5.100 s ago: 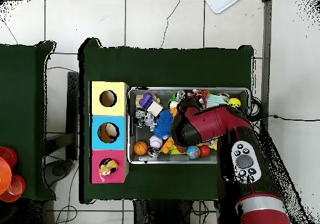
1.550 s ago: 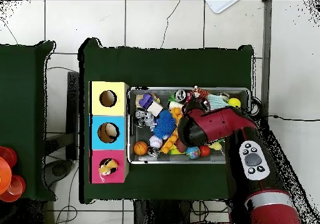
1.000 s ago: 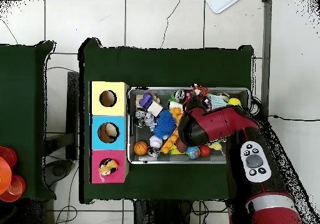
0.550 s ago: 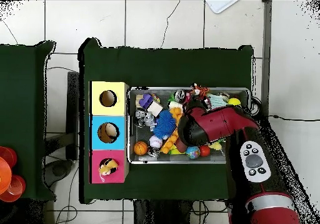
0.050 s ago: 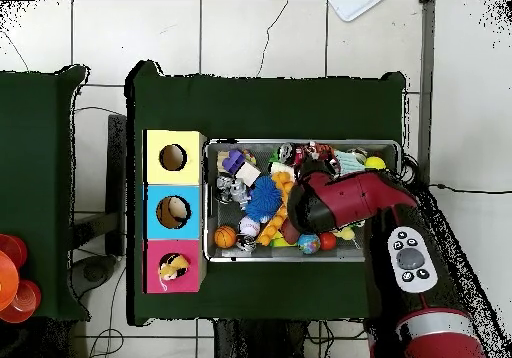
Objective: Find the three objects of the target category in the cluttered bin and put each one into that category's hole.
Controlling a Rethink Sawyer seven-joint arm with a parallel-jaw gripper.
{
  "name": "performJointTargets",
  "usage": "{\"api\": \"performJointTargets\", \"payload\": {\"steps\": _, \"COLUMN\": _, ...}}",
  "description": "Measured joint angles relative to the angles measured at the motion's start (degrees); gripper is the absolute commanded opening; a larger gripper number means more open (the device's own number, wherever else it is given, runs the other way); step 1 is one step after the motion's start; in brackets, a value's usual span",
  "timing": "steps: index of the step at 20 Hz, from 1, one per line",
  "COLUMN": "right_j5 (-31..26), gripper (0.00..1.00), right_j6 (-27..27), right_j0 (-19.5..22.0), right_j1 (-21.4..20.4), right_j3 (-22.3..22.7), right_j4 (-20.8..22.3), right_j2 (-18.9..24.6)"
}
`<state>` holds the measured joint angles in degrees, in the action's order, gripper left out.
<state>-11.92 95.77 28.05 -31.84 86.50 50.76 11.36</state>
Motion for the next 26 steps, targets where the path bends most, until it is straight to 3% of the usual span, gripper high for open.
{"api": "performJointTargets", "payload": {"steps": 17, "right_j5": 0.3, "gripper": 1.0, "right_j6": 0.0, "right_j0": 0.0, "right_j1": 0.0, "right_j3": 0.1, "right_j4": 0.0, "right_j2": 0.0}}
{"api": "performJointTargets", "payload": {"steps": 26, "right_j5": 6.2, "gripper": 1.0, "right_j6": 0.0, "right_j0": -0.3, "right_j1": 0.0, "right_j3": 0.1, "right_j4": 0.0, "right_j2": 0.0}}
